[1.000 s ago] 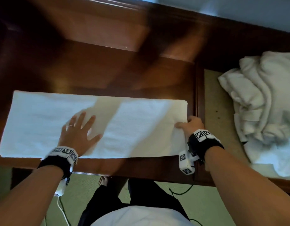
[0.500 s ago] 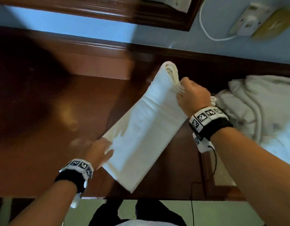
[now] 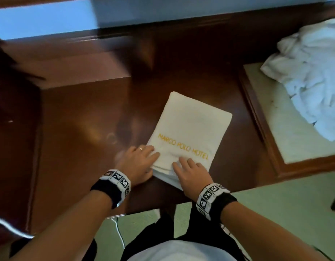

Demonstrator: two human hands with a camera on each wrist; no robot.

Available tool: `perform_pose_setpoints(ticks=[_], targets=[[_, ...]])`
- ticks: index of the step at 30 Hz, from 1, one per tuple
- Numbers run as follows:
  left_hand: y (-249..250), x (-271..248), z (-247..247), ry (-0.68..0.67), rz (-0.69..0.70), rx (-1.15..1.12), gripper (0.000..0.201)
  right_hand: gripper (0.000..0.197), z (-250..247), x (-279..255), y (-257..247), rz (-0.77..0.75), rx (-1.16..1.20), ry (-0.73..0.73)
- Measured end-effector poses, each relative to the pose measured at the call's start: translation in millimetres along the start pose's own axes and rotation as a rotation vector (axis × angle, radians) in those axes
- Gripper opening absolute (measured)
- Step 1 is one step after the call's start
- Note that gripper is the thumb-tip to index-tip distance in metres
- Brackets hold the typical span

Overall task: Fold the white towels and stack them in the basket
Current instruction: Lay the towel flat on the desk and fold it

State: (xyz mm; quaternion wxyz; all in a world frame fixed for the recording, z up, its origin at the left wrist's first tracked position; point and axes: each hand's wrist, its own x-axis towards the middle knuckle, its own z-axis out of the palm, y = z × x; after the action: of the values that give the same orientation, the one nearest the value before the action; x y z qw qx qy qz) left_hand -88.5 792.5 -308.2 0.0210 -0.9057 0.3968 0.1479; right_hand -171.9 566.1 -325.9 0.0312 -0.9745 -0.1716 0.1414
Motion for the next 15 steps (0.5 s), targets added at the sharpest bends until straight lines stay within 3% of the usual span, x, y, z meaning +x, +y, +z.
perform_pose_setpoints(ticks=[3, 6, 10, 12, 15], targets=[[8, 14, 8, -0.061, 0.061, 0.041, 0.078, 0.047, -2, -9, 30, 0.059, -0.055, 0.005], [19, 36, 3, 0.046, 0.087, 0.053, 0.052, 0.028, -12, -7, 69, 0.191, -0.061, 0.016], [35, 57, -12, 0.205, 0.072, 0.061, 0.028, 0.035, -33, -9, 95, 0.34, -0.045, 0.112], [38, 54, -13, 0.258, 0.045, 0.003, 0.023, 0.042, -33, -19, 92, 0.341, -0.033, 0.158], [39, 39, 7, 0.238, 0.071, -0.004, 0.028, 0.04, -10, -40, 79, 0.293, -0.013, 0.098]])
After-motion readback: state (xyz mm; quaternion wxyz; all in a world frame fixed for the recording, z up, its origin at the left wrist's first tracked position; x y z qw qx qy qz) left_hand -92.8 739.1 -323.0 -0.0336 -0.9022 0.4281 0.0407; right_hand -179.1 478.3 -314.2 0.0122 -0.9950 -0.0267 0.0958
